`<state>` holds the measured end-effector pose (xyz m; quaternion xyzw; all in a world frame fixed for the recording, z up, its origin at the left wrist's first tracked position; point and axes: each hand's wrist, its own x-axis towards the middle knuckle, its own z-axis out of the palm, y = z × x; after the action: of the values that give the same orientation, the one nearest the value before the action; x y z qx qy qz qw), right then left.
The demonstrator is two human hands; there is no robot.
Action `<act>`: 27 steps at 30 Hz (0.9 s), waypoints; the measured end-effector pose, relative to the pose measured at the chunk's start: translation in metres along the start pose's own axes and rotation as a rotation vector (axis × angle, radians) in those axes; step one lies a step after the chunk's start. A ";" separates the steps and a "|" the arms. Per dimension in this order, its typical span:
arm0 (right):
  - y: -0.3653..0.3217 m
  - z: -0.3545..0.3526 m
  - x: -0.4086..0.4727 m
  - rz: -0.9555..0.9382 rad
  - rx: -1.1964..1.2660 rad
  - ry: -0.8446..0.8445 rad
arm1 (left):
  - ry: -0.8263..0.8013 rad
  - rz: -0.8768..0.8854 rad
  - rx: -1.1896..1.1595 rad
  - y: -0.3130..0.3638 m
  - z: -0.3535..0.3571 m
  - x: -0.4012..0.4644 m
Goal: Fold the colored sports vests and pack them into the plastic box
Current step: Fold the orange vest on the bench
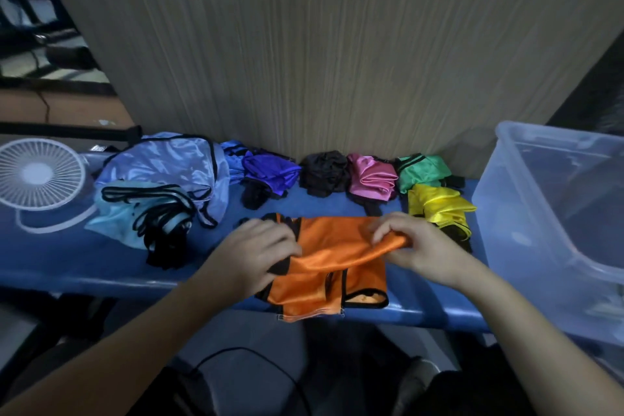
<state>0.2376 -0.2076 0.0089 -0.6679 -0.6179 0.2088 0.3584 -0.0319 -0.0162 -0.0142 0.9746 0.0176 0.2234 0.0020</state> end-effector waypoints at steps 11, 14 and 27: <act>0.019 0.018 -0.023 0.076 -0.345 -0.294 | -0.245 -0.088 -0.140 0.016 -0.001 -0.035; 0.009 0.014 -0.020 0.111 -0.344 -0.159 | -0.120 -0.103 -0.159 0.020 -0.009 -0.030; 0.023 0.082 0.006 0.203 -0.578 -0.040 | -0.317 -0.467 -0.008 -0.002 0.055 0.024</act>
<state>0.1947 -0.1832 -0.0606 -0.7963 -0.5889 0.0722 0.1183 0.0136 -0.0131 -0.0528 0.9668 0.2405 0.0617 0.0602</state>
